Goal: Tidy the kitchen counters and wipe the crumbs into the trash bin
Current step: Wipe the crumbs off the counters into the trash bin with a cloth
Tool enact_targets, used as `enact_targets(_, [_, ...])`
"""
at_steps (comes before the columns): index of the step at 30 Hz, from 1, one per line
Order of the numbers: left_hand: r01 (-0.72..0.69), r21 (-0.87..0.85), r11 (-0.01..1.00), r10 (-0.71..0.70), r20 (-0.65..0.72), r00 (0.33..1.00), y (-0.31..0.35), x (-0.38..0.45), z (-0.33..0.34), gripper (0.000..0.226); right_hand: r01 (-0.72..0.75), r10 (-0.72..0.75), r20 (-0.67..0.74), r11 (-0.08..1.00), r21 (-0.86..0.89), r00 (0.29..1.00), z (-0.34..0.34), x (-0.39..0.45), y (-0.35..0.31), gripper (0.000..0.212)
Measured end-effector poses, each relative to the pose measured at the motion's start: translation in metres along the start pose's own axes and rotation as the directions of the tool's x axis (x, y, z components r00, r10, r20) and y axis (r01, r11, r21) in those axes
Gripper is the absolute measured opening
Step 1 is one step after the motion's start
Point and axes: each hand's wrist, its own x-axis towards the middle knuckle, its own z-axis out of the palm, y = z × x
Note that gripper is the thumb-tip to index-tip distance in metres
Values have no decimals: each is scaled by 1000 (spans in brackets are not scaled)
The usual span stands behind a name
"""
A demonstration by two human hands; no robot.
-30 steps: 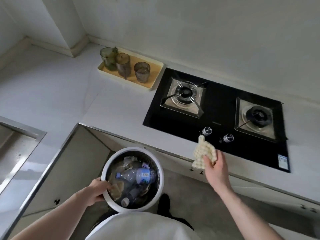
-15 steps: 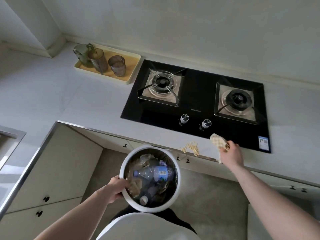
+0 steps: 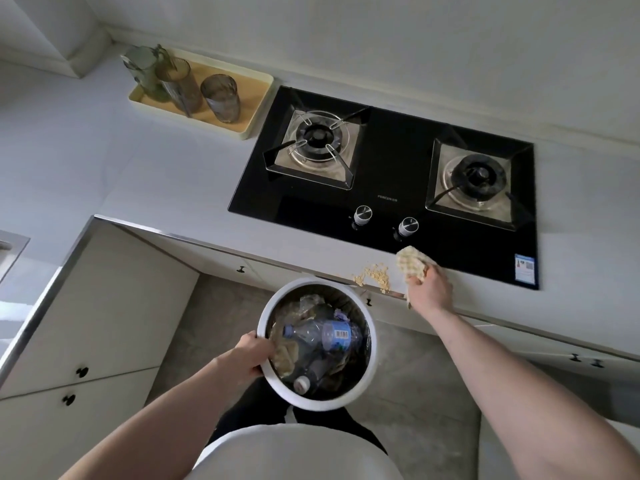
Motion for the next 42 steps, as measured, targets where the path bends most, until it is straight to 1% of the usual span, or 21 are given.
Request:
enact_targets(5, [-4, 10, 1000, 3, 50, 999, 0, 7, 9, 36, 42, -44, 69, 999, 30, 997, 4, -1, -6, 44])
enact_targets(8, [-13, 8, 1000, 13, 71, 997, 5, -3, 11, 34, 80, -86, 140, 996, 42, 987, 7, -4, -14, 44])
enact_targets(11, [-28, 5, 1000, 28, 71, 997, 9, -10, 11, 26, 175, -184, 224, 983, 63, 957, 12, -13, -29, 41])
enact_targets(15, [-48, 33, 998, 46, 62, 997, 13, -9, 9, 28, 257, -253, 338, 966, 35, 906, 18, -32, -51, 42])
enact_targets(16, [-55, 46, 997, 52, 57, 997, 14, -10, 7, 28, 262, -255, 393, 964, 36, 884, 16, -38, -56, 38])
enact_targets(17, [-60, 56, 997, 56, 57, 997, 15, -10, 7, 28, 276, -263, 467, 960, 42, 844, 14, -48, -62, 32])
enact_targets(19, [-65, 65, 996, 61, 62, 996, 17, -12, 5, 29, 363, -292, 639, 932, 21, 712, 14, -68, -69, 27])
enact_targets(20, [-68, 79, 995, 63, 66, 996, 18, -15, 4, 28, 397, -309, 678, 917, 28, 666, 16, -76, -70, 29])
enact_targets(21, [-77, 95, 993, 71, 70, 995, 19, -17, 4, 25, 401, -329, 685, 914, 58, 651, 17, -84, -69, 30])
enact_targets(23, [-92, 109, 990, 85, 63, 994, 21, -19, 3, 23, 349, -348, 661, 927, 136, 665, 16, -89, -65, 24])
enact_targets(25, [-95, 118, 989, 88, 61, 994, 21, -21, 2, 24, 232, -354, 618, 934, 271, 702, 9, -82, -58, 16])
enact_targets(26, [-94, 119, 988, 87, 64, 994, 21, -21, 1, 25, 181, -355, 570, 923, 340, 741, 3, -74, -54, 18])
enact_targets(28, [-87, 116, 989, 78, 87, 993, 20, -19, 0, 28, 109, -314, 424, 891, 441, 849, -14, -55, -49, 21])
enact_targets(29, [-89, 112, 990, 78, 94, 992, 19, -19, -1, 29, 101, -282, 342, 881, 463, 896, -22, -44, -46, 22])
enact_targets(31, [-92, 102, 991, 83, 96, 992, 18, -18, -2, 29, 132, -227, 180, 895, 425, 957, -39, -23, -44, 29])
enact_targets(33, [-91, 95, 991, 82, 93, 992, 17, -18, -3, 29, 178, -204, 52, 931, 318, 977, -48, -4, -43, 31])
enact_targets(34, [-87, 96, 992, 79, 89, 993, 17, -18, -4, 28, 194, -210, 41, 950, 244, 977, -47, 4, -43, 31])
enact_targets(35, [-86, 95, 992, 78, 88, 993, 17, -18, -4, 28, 206, -219, 67, 965, 165, 973, -43, 9, -44, 31])
enact_targets(38, [-85, 75, 994, 78, 90, 993, 18, -19, -6, 28, 253, -238, 232, 967, -40, 943, -21, 17, -47, 37])
enact_targets(40, [-82, 74, 994, 76, 78, 994, 17, -18, -9, 28, 258, -228, 272, 963, -82, 935, -3, 14, -53, 41])
enact_targets(42, [-76, 75, 994, 71, 71, 995, 16, -19, -12, 27, 242, -221, 247, 968, -58, 944, 14, 8, -61, 45])
